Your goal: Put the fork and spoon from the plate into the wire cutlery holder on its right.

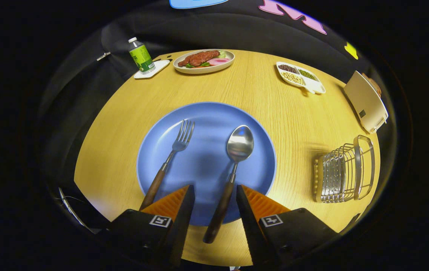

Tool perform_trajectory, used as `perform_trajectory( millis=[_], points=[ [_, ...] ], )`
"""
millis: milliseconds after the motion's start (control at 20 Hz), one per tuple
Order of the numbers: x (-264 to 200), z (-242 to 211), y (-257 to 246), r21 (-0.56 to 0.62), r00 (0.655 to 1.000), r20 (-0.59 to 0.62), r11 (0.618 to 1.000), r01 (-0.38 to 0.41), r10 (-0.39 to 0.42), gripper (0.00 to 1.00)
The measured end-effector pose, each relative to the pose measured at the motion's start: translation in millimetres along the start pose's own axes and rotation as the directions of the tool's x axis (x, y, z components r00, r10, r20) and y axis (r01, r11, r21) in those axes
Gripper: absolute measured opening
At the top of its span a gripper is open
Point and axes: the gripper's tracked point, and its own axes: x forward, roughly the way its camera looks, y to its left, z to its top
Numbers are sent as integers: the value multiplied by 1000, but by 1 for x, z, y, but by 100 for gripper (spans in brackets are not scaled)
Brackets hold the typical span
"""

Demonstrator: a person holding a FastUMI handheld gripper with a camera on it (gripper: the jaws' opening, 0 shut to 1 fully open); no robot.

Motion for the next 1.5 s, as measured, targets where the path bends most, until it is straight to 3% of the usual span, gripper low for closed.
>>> perform_trajectory(
  millis=[150,350,450,550,650,800,1000,1250,1500],
  points=[
    [5,-6,0,2,1000,-29,1000,11,-11,69],
    [5,-11,2,50,997,-80,999,-1,5,35],
    [6,-11,-1,55,996,-89,999,1,4,37],
    [6,-10,-7,63,996,-94,998,5,1,31],
    [4,-7,-6,98,995,-84,995,-37,46,16],
    [1,-9,-4,120,988,-91,986,-112,123,9],
    [-18,-7,-5,124,979,-77,976,-177,187,7],
    [-78,-2,-25,61,970,-70,972,-228,232,7],
    [-132,-1,-71,-42,975,-64,976,-214,211,7]
  ],
)
